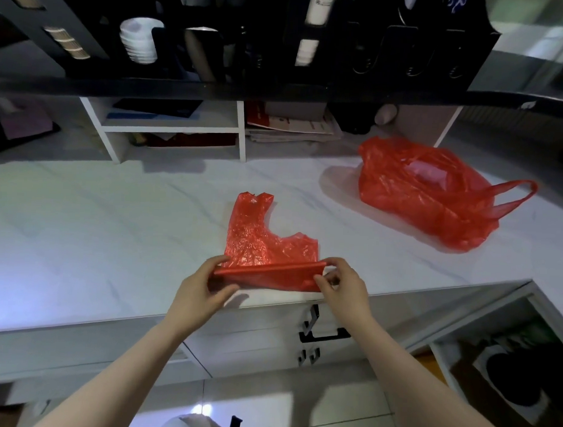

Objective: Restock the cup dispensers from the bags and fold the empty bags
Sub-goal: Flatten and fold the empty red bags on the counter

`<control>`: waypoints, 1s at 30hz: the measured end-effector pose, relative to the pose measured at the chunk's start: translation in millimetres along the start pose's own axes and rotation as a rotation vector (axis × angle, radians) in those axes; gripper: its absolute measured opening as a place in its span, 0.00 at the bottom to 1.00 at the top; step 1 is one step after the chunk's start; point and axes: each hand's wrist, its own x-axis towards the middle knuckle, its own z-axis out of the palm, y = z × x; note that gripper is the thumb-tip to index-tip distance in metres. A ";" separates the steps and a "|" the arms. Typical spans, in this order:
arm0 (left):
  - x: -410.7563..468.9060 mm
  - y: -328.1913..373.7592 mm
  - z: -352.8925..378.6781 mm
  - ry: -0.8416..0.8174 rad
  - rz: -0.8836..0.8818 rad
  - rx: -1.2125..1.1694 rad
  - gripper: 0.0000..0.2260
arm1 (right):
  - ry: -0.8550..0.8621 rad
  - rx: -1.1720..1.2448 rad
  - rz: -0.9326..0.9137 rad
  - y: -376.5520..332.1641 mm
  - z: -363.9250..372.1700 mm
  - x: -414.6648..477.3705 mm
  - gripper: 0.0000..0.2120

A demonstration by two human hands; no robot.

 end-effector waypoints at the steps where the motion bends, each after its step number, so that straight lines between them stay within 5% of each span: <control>1: 1.9 1.6 1.9 0.058 -0.056 -0.052 0.20 | 0.021 0.030 0.044 -2.8 2.8 1.6 0.13; 5: 13.0 9.9 10.2 0.190 -0.200 -0.029 0.17 | 0.095 -0.078 0.046 -5.7 13.2 4.8 0.15; 10: 12.6 16.8 21.5 0.205 -0.102 0.152 0.22 | 0.109 -0.243 0.010 -6.1 17.9 7.0 0.09; 15: 11.8 17.2 23.4 0.197 -0.031 0.417 0.30 | 0.049 -0.488 -0.165 -4.5 23.8 4.1 0.23; 22: 15.4 0.7 21.6 -0.292 0.110 0.662 0.26 | -0.342 -0.635 -0.382 12.1 16.7 9.6 0.33; 26: 10.6 -0.5 16.9 -0.334 0.122 0.696 0.39 | -0.369 -0.601 -0.432 17.5 12.1 11.7 0.43; 30: 8.7 2.4 1.3 -0.270 0.224 0.640 0.42 | -0.289 -0.413 -0.450 19.6 3.3 9.2 0.35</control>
